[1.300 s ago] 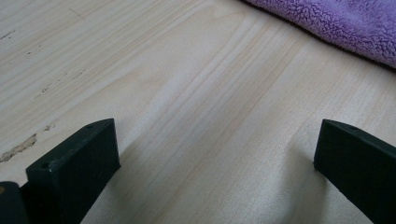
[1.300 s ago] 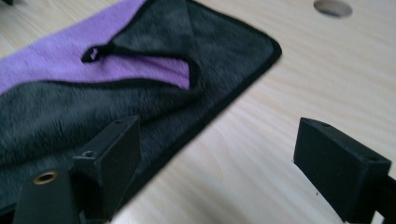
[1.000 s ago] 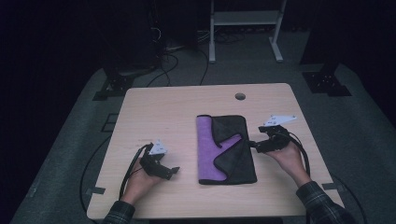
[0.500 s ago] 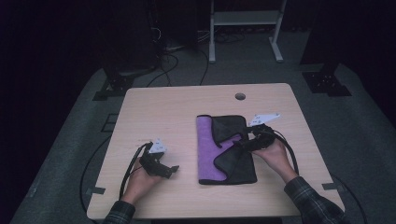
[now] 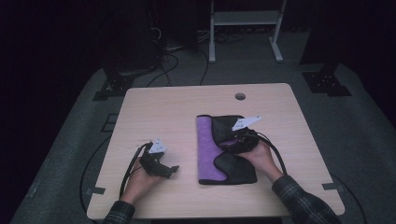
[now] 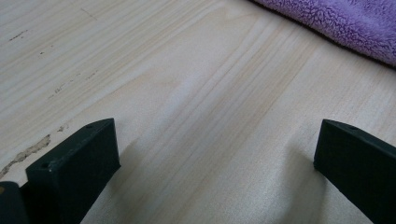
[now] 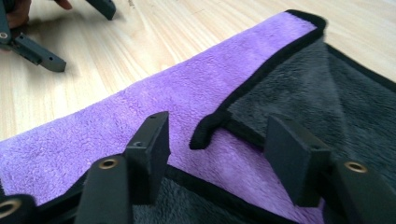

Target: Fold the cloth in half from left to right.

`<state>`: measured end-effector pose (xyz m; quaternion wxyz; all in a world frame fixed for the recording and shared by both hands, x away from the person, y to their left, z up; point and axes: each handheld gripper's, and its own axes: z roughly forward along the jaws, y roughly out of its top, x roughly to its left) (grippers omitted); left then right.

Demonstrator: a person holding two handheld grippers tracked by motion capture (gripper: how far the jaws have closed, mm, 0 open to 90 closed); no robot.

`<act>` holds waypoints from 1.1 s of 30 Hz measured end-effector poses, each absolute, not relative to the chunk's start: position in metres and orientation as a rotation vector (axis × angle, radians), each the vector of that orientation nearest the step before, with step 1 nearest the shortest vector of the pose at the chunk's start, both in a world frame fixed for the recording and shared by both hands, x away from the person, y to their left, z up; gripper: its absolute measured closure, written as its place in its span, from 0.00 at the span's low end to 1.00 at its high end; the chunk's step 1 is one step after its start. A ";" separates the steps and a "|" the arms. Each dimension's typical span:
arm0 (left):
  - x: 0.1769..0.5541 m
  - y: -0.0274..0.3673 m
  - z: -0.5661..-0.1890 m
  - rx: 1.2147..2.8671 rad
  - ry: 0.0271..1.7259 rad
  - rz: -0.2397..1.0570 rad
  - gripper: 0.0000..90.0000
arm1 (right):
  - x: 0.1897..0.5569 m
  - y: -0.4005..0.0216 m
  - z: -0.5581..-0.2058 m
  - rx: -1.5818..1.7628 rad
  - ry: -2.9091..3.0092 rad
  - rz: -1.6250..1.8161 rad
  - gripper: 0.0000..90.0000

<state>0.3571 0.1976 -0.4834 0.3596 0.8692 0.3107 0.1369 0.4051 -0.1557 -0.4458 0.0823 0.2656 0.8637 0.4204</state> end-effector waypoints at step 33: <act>0.357 0.198 -0.483 2.240 0.800 0.354 0.00 | 0.427 -0.150 -0.439 0.764 2.460 1.196 0.96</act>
